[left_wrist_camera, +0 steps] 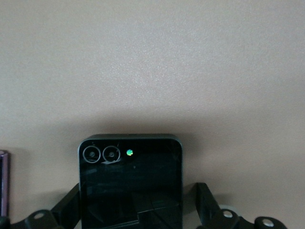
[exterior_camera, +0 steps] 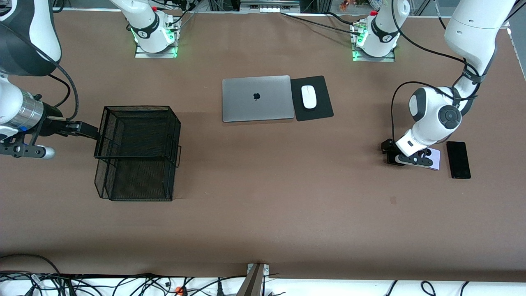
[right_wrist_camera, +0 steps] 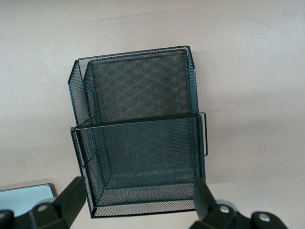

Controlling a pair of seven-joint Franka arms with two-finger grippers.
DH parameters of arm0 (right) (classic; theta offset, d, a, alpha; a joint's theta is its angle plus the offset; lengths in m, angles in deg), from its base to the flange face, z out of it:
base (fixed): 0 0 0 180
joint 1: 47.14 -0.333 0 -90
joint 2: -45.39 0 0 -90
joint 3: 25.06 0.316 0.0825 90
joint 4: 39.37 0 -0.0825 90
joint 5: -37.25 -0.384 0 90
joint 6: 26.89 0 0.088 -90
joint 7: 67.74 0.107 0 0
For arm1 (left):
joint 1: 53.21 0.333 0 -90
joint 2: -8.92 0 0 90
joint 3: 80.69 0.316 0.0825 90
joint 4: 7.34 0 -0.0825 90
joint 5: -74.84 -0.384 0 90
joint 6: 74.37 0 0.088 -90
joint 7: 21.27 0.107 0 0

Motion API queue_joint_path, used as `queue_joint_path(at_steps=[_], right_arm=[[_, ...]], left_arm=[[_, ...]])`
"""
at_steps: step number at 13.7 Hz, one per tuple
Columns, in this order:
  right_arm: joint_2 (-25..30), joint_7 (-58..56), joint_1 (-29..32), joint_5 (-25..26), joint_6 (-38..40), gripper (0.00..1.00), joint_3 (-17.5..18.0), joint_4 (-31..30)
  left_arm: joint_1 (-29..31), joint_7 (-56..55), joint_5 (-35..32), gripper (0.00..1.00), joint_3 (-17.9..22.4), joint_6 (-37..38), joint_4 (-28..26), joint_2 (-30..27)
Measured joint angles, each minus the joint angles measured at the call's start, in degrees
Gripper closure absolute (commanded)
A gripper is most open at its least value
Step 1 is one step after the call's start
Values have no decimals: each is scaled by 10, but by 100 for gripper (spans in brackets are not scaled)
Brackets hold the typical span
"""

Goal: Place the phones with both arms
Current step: 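Grasp the small black flip phone with the left gripper and lift, then carry the black flip phone beside the laptop and set it down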

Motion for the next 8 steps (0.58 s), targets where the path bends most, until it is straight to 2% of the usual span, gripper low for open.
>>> queue_joint_path(at_steps=[1,2,3,4,8], right_arm=[[0,0,0,0,0,0,0,0],[0,0,0,0,0,0,0,0],[0,0,0,0,0,0,0,0],[0,0,0,0,0,0,0,0],[0,0,0,0,0,0,0,0]], left_arm=[[0,-1,0,49,0,0,0,0],[0,-1,0,70,1,-2,0,-1],[0,-1,0,87,1,-2,0,-4],[0,-2,0,99,1,-2,0,-6],[0,-6,0,100,1,2,2,-6]])
